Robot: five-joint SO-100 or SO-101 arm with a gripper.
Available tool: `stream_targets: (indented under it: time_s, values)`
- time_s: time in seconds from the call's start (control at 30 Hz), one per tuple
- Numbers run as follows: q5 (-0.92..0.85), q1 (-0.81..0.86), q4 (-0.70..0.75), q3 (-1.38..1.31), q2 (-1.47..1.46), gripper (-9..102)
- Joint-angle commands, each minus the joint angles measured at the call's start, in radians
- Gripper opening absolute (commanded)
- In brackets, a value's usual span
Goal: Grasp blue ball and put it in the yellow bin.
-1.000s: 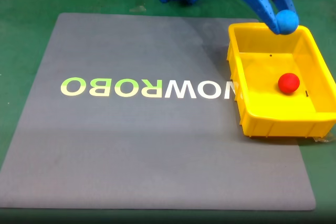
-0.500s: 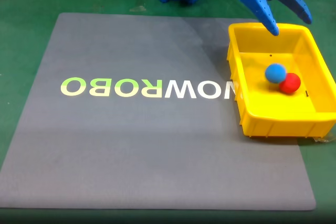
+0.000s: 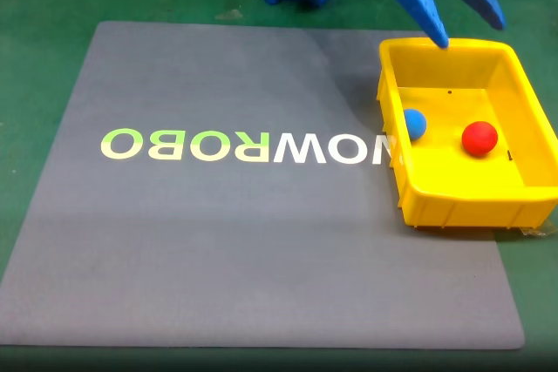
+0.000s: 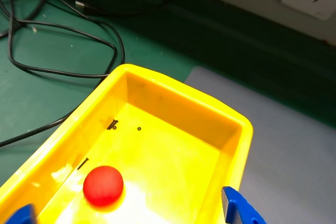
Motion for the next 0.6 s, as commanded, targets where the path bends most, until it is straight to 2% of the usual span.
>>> stream_targets:
  time_s: [0.0, 0.07, 0.2, 0.3, 0.37, 0.4, 0.57]
  values:
    - [-0.014, 0.038, 0.025, 0.123, 0.239, 30]
    - [-0.034, 0.054, 0.035, 0.279, 0.411, 23]
    - [-0.077, 0.118, 0.179, 0.561, 0.790, 10]
    - [-0.118, 0.213, 0.370, 0.736, 1.114, 1]
    - [-0.152, 0.291, 0.572, 0.833, 1.374, 0]
    - [-0.133, 0.334, 0.666, 0.811, 1.376, 0]
    - [-0.061, 0.443, 0.796, 0.836, 1.374, 0]
